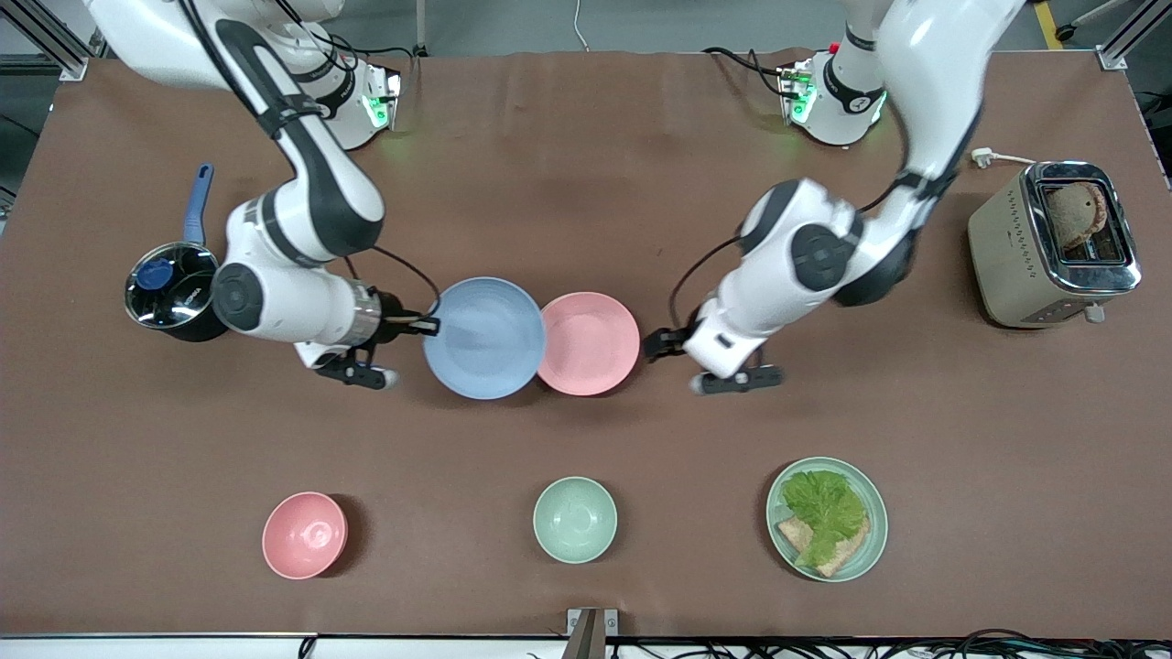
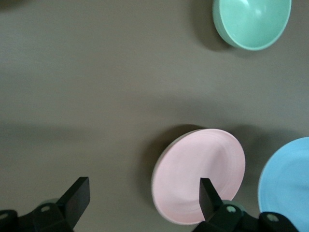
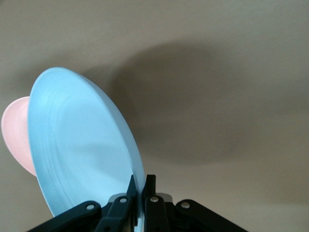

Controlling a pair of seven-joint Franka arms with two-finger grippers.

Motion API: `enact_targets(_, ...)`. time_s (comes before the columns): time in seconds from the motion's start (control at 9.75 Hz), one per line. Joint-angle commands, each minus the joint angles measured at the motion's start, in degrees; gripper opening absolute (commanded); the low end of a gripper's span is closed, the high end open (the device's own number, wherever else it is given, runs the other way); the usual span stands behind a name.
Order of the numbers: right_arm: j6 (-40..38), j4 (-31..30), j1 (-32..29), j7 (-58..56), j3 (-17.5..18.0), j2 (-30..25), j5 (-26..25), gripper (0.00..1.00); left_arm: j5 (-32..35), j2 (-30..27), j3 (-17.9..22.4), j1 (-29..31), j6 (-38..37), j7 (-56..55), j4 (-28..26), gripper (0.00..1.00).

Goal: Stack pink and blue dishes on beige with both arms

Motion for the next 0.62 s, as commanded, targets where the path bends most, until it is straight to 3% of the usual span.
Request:
enact_targets(0.0,7.6,-0.5,-0.6,6.5,6.3,3.9,-0.3,0.02,0.9,-8.8,7.3,-0.3,-7.3,7.0,-2.7,1.0)
enact_targets(0.31,14.8,-0.5,1.8,7.6,8.9,8.2,-0.3,0.02,0.9,-18.2,18.1,-0.3,-15.8,24.6,-2.8,1.0)
enact_targets(0.51,18.7,-3.1,2.4,7.5,9.0,9.2,-0.4,0.03,0.9,-24.5,23.3,-0.4,-20.3,29.7,-2.8,1.0)
